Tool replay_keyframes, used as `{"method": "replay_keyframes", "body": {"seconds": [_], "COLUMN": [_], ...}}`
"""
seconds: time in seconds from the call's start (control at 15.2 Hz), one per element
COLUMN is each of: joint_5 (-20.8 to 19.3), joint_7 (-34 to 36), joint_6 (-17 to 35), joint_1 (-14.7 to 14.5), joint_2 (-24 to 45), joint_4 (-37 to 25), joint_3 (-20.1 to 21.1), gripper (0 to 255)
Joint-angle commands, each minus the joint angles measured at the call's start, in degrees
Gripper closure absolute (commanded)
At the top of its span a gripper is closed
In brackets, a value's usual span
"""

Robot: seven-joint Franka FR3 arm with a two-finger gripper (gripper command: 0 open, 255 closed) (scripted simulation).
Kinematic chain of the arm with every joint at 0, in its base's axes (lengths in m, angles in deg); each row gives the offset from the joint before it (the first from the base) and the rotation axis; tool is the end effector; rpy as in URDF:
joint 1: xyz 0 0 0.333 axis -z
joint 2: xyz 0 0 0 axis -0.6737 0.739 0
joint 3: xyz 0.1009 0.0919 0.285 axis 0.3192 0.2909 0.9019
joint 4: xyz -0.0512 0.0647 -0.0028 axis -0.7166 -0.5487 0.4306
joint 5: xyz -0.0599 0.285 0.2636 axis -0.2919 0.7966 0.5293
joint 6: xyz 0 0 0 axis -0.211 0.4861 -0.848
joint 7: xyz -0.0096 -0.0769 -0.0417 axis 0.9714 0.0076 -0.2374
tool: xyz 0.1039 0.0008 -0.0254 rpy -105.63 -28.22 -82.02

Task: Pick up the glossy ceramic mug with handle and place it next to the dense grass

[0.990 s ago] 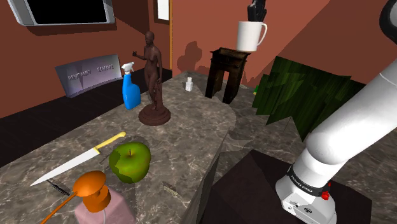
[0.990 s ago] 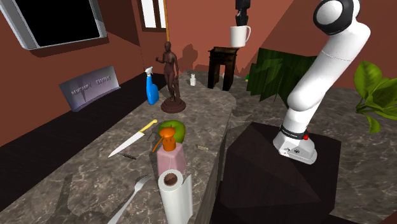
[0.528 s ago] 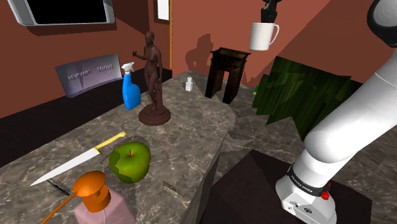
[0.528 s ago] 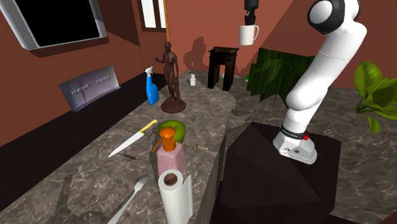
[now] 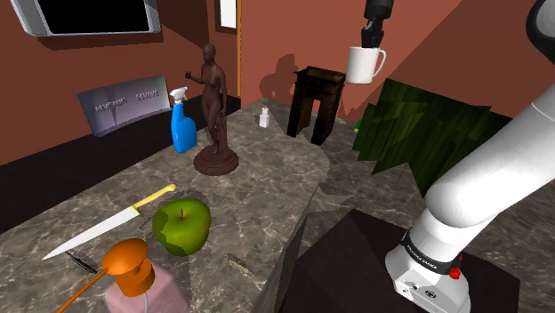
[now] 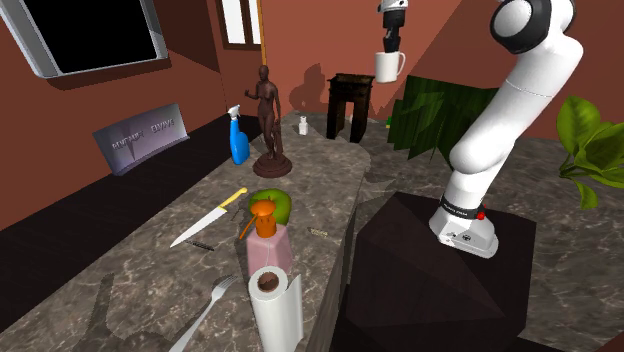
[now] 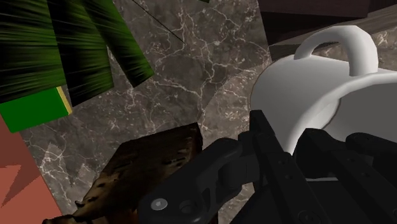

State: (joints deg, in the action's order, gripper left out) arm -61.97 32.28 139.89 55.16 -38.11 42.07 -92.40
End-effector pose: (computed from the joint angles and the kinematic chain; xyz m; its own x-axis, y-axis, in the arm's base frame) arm 0.4235 -0.1609 0.6787 0.9861 0.1170 -0.1181 0.1089 -0.9914 -0.0730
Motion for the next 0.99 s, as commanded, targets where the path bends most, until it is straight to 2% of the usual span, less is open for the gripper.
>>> {"method": "replay_keyframes", "body": {"seconds": [0.0,0.92], "joint_5": [0.0,-0.4], "joint_7": [0.2,0.3], "joint_6": [1.8,12.8], "joint_1": [0.0,0.1], "joint_2": [-0.8,-3.8], "joint_4": [2.5,16.6], "joint_3": [0.1,0.1], "gripper": [255,255]}}
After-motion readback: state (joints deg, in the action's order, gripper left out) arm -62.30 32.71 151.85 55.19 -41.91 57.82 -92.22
